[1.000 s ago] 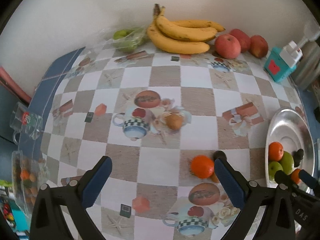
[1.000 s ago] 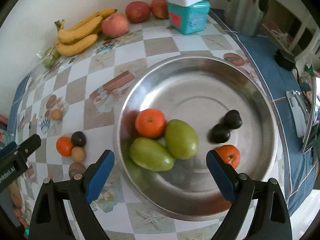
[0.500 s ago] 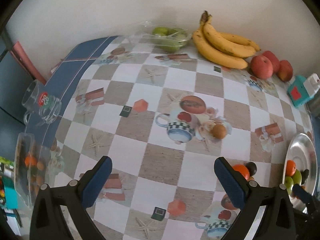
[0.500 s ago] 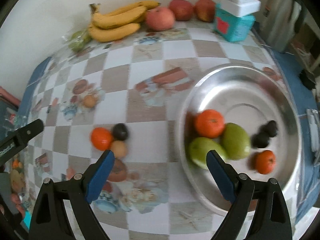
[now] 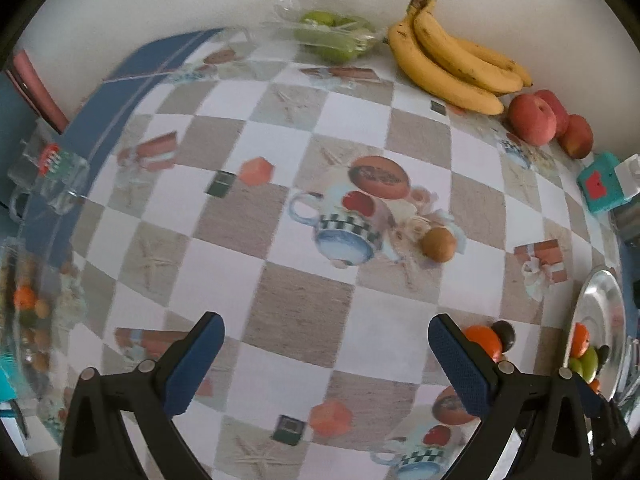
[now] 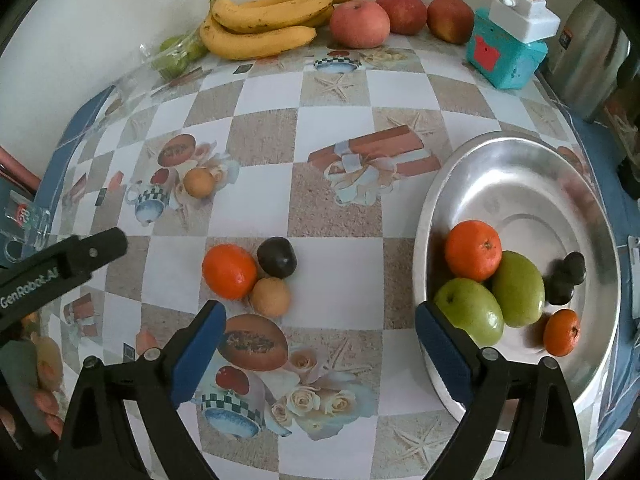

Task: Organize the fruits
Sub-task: 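Move the open left tool down toward the orange tangerine in the pile, then close the left tool around the tangerine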

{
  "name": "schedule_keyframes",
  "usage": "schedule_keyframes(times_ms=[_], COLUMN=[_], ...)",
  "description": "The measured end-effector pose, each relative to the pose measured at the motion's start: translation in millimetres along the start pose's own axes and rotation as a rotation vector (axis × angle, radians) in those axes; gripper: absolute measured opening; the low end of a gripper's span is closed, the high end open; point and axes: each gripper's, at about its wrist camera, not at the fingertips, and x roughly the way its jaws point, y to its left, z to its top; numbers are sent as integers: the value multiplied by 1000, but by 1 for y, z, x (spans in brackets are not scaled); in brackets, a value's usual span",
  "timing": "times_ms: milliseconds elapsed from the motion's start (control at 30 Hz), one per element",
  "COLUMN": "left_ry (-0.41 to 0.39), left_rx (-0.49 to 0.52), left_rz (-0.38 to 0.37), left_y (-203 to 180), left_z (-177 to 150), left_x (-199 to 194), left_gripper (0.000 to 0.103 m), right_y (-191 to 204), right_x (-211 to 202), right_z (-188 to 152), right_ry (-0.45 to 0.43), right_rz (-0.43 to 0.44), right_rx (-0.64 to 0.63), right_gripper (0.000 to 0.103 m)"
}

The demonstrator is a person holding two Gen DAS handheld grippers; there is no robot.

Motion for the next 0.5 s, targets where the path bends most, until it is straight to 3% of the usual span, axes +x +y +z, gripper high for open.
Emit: schedule_keyframes(times_ms=[67,267,500], left_ry=[3,16,67], left_rx=[-11,21,54], left_rz=[-30,-69,-167], left_y=[-4,-24,-49], left_z=[0,-2,-5], left_x=[2,8,20], left_gripper=[103,103,102], right_y=[-1,-23,-52], right_x=[-5,-9,-13], right_z=[2,5,5], right_ry=[-22,-28,-27], right_rz=[-34,-53,-55], right_rx=[-9,50,124], right_gripper=[96,96,96])
